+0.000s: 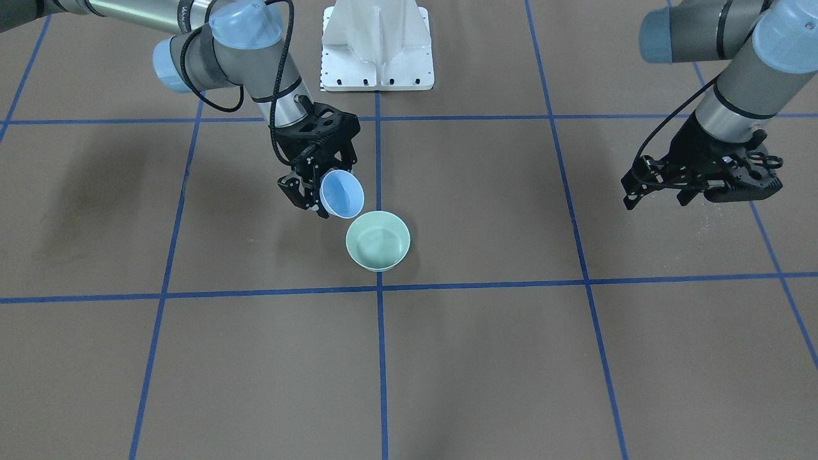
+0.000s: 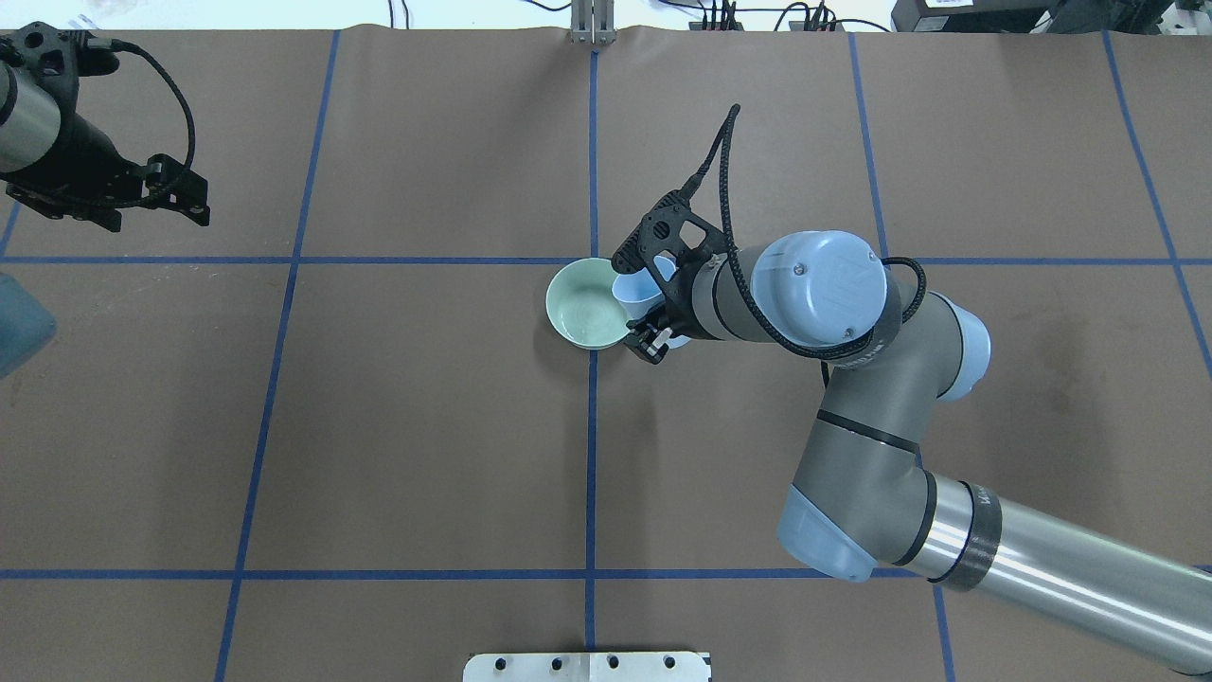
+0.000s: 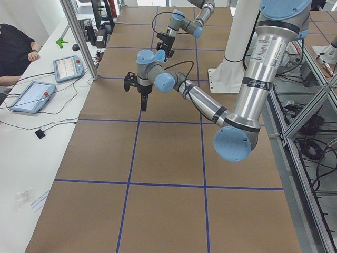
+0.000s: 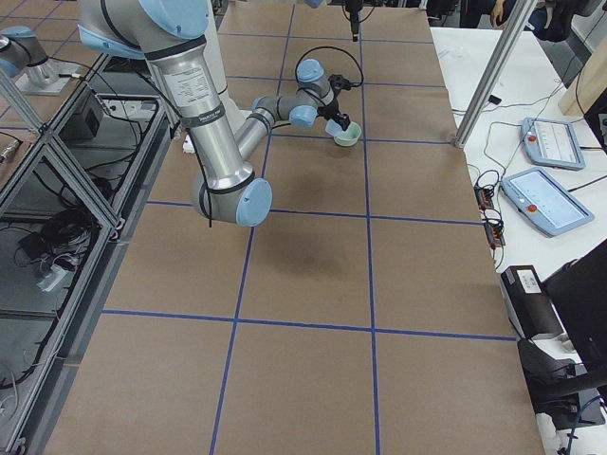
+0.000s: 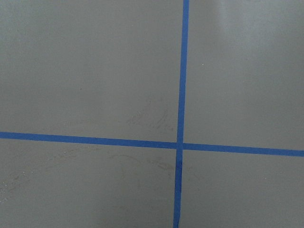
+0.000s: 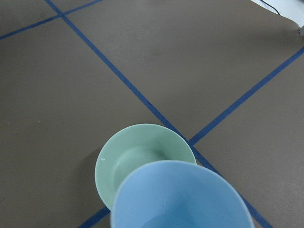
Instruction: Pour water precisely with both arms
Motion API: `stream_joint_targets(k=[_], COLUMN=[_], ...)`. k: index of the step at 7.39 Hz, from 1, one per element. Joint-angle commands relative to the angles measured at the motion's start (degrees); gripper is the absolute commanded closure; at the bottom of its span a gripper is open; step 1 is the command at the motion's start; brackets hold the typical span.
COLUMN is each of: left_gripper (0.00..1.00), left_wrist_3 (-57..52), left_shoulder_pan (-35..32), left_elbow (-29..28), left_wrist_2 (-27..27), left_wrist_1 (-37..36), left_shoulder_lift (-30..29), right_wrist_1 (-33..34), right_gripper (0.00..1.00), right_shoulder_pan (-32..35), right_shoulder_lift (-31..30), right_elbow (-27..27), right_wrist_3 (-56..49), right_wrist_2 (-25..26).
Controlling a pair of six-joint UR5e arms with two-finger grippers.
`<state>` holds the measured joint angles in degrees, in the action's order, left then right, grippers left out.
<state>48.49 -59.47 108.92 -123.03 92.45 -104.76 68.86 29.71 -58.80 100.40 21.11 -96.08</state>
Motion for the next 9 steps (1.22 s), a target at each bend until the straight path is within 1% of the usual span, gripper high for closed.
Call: stream_joint_targets(k=[1,2,3,4,5,6,8,9], left_gripper=[0.0,0.0,0.0,0.0,0.0,0.0,0.0,0.0], left_wrist_3=[-0.2,-0.2,-0.2,-0.2,-0.2,-0.2,-0.2,-0.2], left_shoulder_pan=[-0.2,-0.2,-0.2,-0.5,-0.5,-0.5,-0.5,-0.6], left_elbow=[-0.2,-0.4,-0.7,-1.1,-1.5,-1.5,-1.5,-1.5], left_wrist_2=[-0.2,-0.2,-0.2,-0.2,-0.2,-0.2,-0.2,-0.2], left_wrist_1=[0.0,0.1,0.2,0.4,0.4,0.4,0.5,0.5], left_shoulder_lift=[0.1,0.1,0.1,0.1,0.1,0.1,0.2,0.2], right_wrist_1=[6.2,7.2,8.6,12.2,15.0,16.9,21.7,22.3], right_gripper=[1.0,1.0,1.0,1.0,1.0,1.0,1.0,1.0], right_shoulder_pan=[0.0,0.0,0.1,0.3,0.4,0.4,2.0,2.2], right_shoulder_lift=[1.1,2.2,3.9,5.8,6.9,7.6,12.2,13.0], right_elbow=[-0.2,-1.4,-3.3,-4.5,-4.7,-5.9,-10.2,-11.6], right_wrist_3=[-1.8,-1.9,-1.9,-3.6,-4.6,-5.3,-6.8,-6.9], right_wrist_2=[-3.4,-5.2,-8.1,-9.5,-9.7,-10.3,-15.0,-15.4])
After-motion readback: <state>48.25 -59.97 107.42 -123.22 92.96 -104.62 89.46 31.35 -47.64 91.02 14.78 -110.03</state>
